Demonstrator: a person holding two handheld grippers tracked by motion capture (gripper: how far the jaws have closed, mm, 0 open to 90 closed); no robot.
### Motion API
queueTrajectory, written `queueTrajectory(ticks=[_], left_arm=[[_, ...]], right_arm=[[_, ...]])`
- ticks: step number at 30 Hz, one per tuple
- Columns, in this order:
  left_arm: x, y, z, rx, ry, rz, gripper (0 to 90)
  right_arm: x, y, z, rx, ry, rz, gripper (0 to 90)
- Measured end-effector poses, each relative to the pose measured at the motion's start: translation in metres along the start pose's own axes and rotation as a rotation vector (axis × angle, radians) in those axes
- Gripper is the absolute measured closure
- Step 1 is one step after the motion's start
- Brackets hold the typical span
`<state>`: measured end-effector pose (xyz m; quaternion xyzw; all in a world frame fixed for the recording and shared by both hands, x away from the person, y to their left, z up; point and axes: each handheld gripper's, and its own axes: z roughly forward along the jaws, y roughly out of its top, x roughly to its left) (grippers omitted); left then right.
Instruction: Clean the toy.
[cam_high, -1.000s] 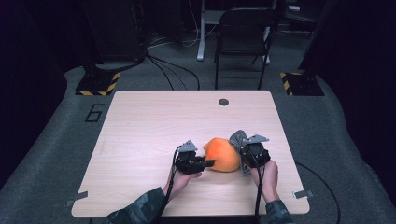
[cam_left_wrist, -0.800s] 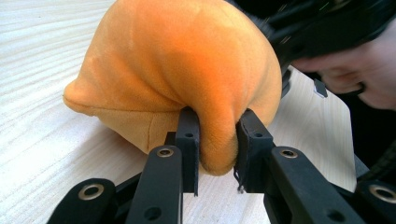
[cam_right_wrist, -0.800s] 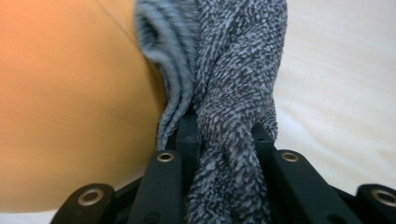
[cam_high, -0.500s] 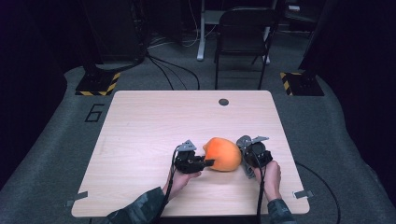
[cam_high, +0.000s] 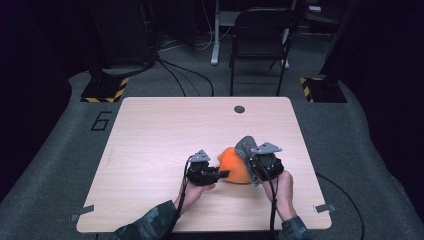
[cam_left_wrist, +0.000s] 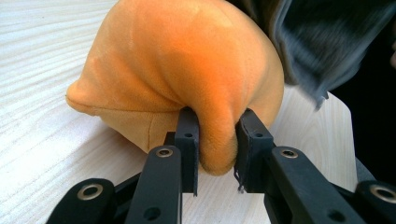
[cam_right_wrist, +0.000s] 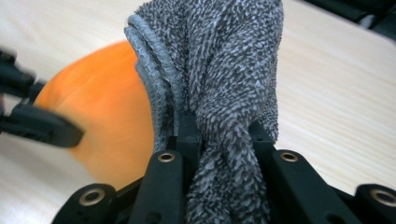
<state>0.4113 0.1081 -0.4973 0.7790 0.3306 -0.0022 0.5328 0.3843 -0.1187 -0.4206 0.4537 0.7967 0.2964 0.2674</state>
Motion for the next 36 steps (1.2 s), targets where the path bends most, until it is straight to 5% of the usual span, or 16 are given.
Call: queueTrajectory(ticks=[8, 12, 22, 28, 30, 31, 36], left_arm=[[0.005, 0.000, 0.003, 0.006, 0.005, 0.005, 66.8], [0.008, 0.001, 0.002, -0.002, 0.000, 0.023, 52.9], [0.007, 0.008, -0.002, 0.048, 0.087, 0.296, 22.2], [0.004, 0.006, 0.002, 0.083, 0.132, 0.440, 16.3], [0.004, 0.004, 0.003, 0.084, 0.136, 0.460, 15.7], [0.004, 0.002, 0.005, 0.092, 0.159, 0.515, 17.0], [0.005, 0.001, 0.008, 0.102, 0.166, 0.551, 17.7]], right_arm=[[0.001, -0.007, 0.018, 0.008, -0.010, -0.014, 75.2], [0.000, -0.007, 0.023, 0.002, -0.006, -0.012, 75.5], [-0.005, -0.006, 0.028, 0.005, 0.012, -0.002, 75.5], [-0.008, -0.005, 0.030, 0.008, 0.019, 0.000, 75.5], [-0.008, -0.005, 0.030, 0.008, 0.023, 0.004, 75.5], [-0.009, -0.005, 0.031, 0.005, 0.025, -0.001, 75.5], [-0.010, -0.005, 0.032, 0.004, 0.029, 0.002, 75.5]])
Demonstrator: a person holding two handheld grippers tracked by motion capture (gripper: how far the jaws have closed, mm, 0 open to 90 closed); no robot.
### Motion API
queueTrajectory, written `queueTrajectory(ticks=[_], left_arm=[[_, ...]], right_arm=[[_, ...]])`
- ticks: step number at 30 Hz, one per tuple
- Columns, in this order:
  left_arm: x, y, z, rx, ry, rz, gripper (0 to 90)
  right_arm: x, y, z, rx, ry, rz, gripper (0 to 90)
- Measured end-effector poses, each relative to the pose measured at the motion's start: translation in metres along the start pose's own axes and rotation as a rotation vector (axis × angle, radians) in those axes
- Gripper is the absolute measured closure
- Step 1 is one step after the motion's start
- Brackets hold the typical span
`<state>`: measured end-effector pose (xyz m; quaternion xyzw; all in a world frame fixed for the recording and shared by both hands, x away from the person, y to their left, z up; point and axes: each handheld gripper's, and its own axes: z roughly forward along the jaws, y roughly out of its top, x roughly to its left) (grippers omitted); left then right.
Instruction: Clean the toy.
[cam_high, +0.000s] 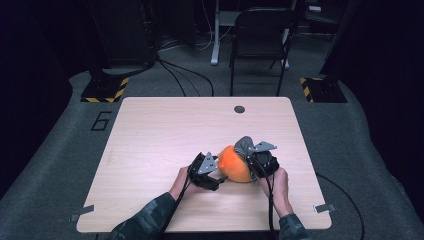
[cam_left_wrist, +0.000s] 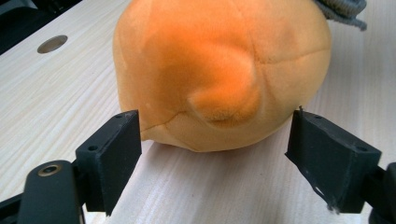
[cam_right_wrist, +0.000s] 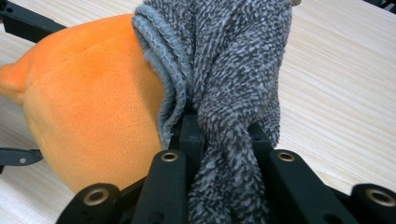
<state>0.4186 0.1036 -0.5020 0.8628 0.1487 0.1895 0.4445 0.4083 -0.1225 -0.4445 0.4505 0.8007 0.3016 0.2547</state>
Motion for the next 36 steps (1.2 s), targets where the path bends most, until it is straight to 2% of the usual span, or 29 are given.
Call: queueTrajectory(ticks=[5, 11, 17, 22, 23, 24, 25, 28, 29, 30, 31, 32, 34, 35, 36], left_arm=[[-0.004, -0.001, 0.007, -0.017, -0.009, 0.038, 24.8], [-0.005, -0.003, 0.009, -0.035, 0.003, 0.047, 35.0], [-0.005, -0.004, 0.010, -0.051, 0.009, 0.039, 38.5], [-0.006, -0.006, 0.010, -0.062, 0.021, 0.047, 51.6], [-0.007, -0.007, 0.011, -0.060, 0.023, 0.043, 51.6], [-0.007, -0.007, 0.011, -0.067, 0.026, 0.041, 58.1], [-0.007, -0.007, 0.011, -0.065, 0.031, 0.042, 60.3], [-0.007, -0.007, 0.010, -0.073, 0.040, 0.035, 67.8], [-0.007, -0.007, 0.010, -0.073, 0.040, 0.035, 69.4], [-0.007, -0.007, 0.010, -0.074, 0.039, 0.033, 69.4], [-0.006, -0.008, 0.009, -0.075, 0.039, 0.029, 70.9], [-0.006, -0.008, 0.009, -0.076, 0.038, 0.019, 71.6], [-0.006, -0.008, 0.009, -0.076, 0.038, 0.024, 73.0], [-0.007, -0.008, 0.009, -0.080, 0.043, 0.023, 74.0], [-0.007, -0.008, 0.010, -0.083, 0.045, 0.021, 74.0]], right_arm=[[0.001, 0.000, 0.001, 0.002, 0.003, 0.001, 75.5], [0.000, 0.000, 0.001, 0.002, 0.004, 0.005, 75.5], [0.000, 0.000, 0.001, 0.000, 0.003, 0.002, 75.5], [0.001, -0.001, 0.001, -0.010, -0.001, 0.014, 75.4], [0.001, -0.001, 0.001, -0.012, -0.001, 0.013, 75.4], [0.000, -0.001, 0.000, -0.018, 0.005, 0.014, 75.3], [0.000, -0.001, -0.001, -0.024, 0.004, 0.017, 75.3], [-0.008, -0.002, -0.009, -0.070, 0.026, 0.051, 75.1], [-0.008, -0.002, -0.009, -0.070, 0.026, 0.051, 75.1], [-0.014, -0.002, -0.014, -0.082, 0.018, 0.053, 75.1], [-0.026, -0.006, -0.024, -0.087, -0.016, 0.086, 75.0], [-0.034, -0.010, -0.028, -0.091, -0.029, 0.102, 75.0], [-0.040, -0.014, -0.031, -0.086, -0.044, 0.113, 75.0], [-0.055, -0.026, -0.035, -0.058, -0.098, 0.137, 74.9], [-0.055, -0.026, -0.035, -0.058, -0.098, 0.137, 74.9]])
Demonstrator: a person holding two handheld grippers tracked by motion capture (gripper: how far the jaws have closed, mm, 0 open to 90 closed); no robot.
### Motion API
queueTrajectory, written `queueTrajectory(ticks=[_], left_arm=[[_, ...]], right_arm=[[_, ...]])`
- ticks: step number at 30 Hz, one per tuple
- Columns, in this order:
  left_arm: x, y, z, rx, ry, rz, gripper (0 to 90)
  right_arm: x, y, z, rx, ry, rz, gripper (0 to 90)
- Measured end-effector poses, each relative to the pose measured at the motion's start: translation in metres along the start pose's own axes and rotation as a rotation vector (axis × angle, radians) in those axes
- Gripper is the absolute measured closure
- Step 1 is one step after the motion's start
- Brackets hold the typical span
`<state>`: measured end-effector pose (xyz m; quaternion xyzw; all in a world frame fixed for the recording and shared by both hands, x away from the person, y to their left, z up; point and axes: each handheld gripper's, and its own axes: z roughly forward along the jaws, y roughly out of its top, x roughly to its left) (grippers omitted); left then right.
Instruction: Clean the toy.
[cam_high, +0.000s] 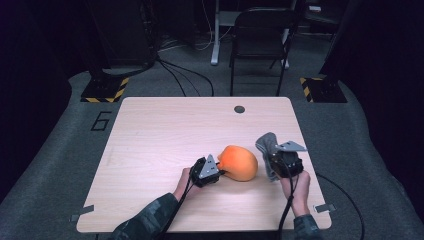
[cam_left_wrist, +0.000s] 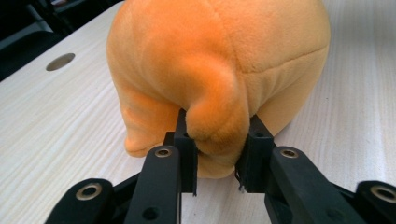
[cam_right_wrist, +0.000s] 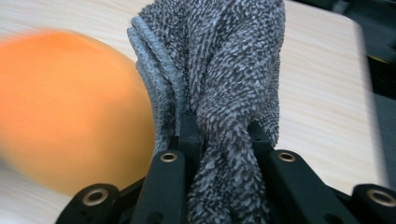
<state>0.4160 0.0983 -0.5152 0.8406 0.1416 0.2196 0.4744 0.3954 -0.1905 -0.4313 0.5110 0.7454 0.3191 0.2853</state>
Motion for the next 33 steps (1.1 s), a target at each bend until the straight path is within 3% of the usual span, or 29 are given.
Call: queueTrajectory(ticks=[1, 4, 12, 18, 21, 22, 24, 25, 26, 27, 33], left_arm=[[-0.001, 0.000, 0.000, -0.001, 0.009, 0.014, 75.5], [-0.003, -0.001, 0.000, -0.010, 0.014, 0.014, 77.5], [-0.003, 0.001, -0.004, -0.058, 0.036, -0.001, 80.2], [-0.001, 0.010, -0.012, -0.111, 0.027, -0.069, 80.9], [0.001, 0.025, -0.026, -0.154, 0.007, -0.149, 80.8], [0.001, 0.025, -0.026, -0.154, 0.007, -0.149, 80.7], [0.001, 0.033, -0.033, -0.165, -0.005, -0.200, 80.7], [0.003, 0.038, -0.039, -0.171, -0.025, -0.258, 80.6], [0.003, 0.038, -0.039, -0.171, -0.025, -0.258, 80.6], [0.005, 0.042, -0.043, -0.171, -0.040, -0.313, 80.5], [0.009, 0.046, -0.049, -0.124, -0.094, -0.482, 80.3]], right_arm=[[-0.015, -0.010, 0.004, 0.033, -0.017, 0.040, 74.9], [-0.024, -0.018, 0.012, 0.070, -0.026, 0.087, 74.8], [-0.027, -0.021, 0.020, 0.086, -0.025, 0.088, 74.5], [-0.029, -0.021, 0.019, 0.082, -0.027, 0.095, 74.5], [-0.030, -0.021, 0.018, 0.079, -0.032, 0.094, 74.4], [-0.030, -0.021, 0.018, 0.079, -0.032, 0.094, 74.4], [-0.030, -0.021, 0.017, 0.072, -0.036, 0.097, 74.5], [-0.030, -0.020, 0.016, 0.073, -0.033, 0.095, 74.5], [-0.030, -0.020, 0.016, 0.073, -0.033, 0.095, 74.5], [-0.029, -0.019, 0.015, 0.075, -0.034, 0.098, 74.5], [-0.027, -0.018, 0.015, 0.072, -0.033, 0.091, 74.5]])
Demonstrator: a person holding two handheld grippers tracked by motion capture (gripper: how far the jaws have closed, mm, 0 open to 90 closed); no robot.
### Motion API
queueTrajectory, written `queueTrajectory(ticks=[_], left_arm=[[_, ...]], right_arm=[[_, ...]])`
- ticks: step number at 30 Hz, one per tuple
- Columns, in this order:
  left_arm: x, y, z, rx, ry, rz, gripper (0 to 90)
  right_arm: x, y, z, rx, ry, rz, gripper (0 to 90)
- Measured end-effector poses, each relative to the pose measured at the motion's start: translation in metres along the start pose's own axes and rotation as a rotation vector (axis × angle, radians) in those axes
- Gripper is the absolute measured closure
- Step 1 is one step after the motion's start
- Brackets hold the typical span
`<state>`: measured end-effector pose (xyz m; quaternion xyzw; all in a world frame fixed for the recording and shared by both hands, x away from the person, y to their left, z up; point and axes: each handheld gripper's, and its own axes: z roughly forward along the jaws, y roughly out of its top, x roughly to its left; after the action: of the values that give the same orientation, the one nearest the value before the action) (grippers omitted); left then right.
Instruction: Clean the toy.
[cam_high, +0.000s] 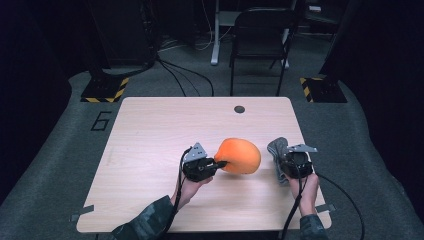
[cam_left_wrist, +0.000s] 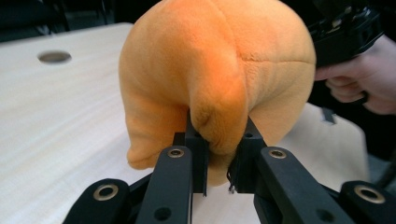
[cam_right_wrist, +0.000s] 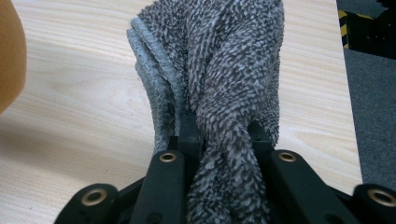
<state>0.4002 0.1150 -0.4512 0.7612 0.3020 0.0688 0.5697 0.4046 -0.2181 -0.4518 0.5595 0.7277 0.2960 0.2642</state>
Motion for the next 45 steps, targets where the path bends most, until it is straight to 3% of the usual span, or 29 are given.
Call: queueTrajectory(ticks=[2, 3, 4, 7, 8, 12, 14, 18, 20, 22, 23, 24, 26, 29, 33, 36, 38, 41, 45], left_arm=[[0.002, 0.000, 0.000, 0.015, -0.011, -0.038, 80.2], [0.002, 0.000, 0.000, 0.015, -0.011, -0.038, 80.2], [0.004, -0.002, 0.001, 0.028, -0.019, -0.082, 80.1], [0.006, -0.005, 0.002, 0.046, -0.029, -0.117, 79.9], [0.010, -0.008, 0.004, 0.063, -0.037, -0.155, 79.9], [0.018, -0.016, 0.011, 0.089, -0.033, -0.225, 79.8], [0.020, -0.018, 0.014, 0.099, -0.030, -0.240, 79.8], [0.023, -0.025, 0.020, 0.116, -0.020, -0.262, 79.3], [0.022, -0.027, 0.022, 0.112, -0.014, -0.268, 78.6], [0.022, -0.027, 0.021, 0.109, -0.014, -0.271, 78.4], [0.022, -0.027, 0.021, 0.109, -0.014, -0.271, 78.4], [0.022, -0.028, 0.022, 0.107, -0.015, -0.271, 78.1], [0.021, -0.028, 0.022, 0.103, -0.012, -0.266, 78.0], [0.020, -0.029, 0.023, 0.101, -0.017, -0.261, 77.9], [0.018, -0.031, 0.026, 0.106, -0.021, -0.236, 77.9], [0.017, -0.031, 0.027, 0.103, -0.022, -0.223, 77.8], [0.018, -0.032, 0.027, 0.111, -0.027, -0.202, 77.8], [0.017, -0.032, 0.028, 0.101, -0.030, -0.209, 77.8], [0.018, -0.034, 0.028, 0.099, -0.039, -0.194, 77.8]], right_arm=[[0.001, 0.001, 0.000, 0.001, -0.003, -0.008, 74.5], [0.001, 0.001, 0.000, 0.001, -0.003, -0.008, 74.5], [0.004, 0.002, -0.002, -0.006, -0.003, -0.012, 74.5], [0.008, 0.004, -0.004, -0.002, -0.009, -0.034, 74.5], [0.010, 0.006, -0.005, -0.006, -0.011, -0.032, 74.5], [0.018, 0.012, -0.012, -0.023, 0.001, -0.034, 74.5], [0.019, 0.014, -0.015, -0.028, 0.001, -0.053, 74.5], [0.035, 0.025, -0.029, -0.070, 0.054, -0.064, 74.5], [0.062, 0.037, -0.042, -0.111, 0.136, -0.093, 74.5], [0.080, 0.041, -0.047, -0.127, 0.179, -0.129, 74.5], [0.080, 0.041, -0.047, -0.127, 0.179, -0.129, 74.5], [0.105, 0.045, -0.048, -0.136, 0.215, -0.182, 74.4], [0.123, 0.046, -0.046, -0.136, 0.228, -0.225, 74.4], [0.140, 0.045, -0.036, -0.129, 0.209, -0.260, 74.2], [0.142, 0.039, -0.023, -0.110, 0.189, -0.276, 74.1], [0.139, 0.038, -0.022, -0.111, 0.167, -0.297, 74.1], [0.133, 0.037, -0.021, -0.107, 0.148, -0.295, 74.0], [0.127, 0.035, -0.021, -0.105, 0.136, -0.287, 73.9], [0.105, 0.033, -0.018, -0.082, 0.095, -0.246, 73.6]])
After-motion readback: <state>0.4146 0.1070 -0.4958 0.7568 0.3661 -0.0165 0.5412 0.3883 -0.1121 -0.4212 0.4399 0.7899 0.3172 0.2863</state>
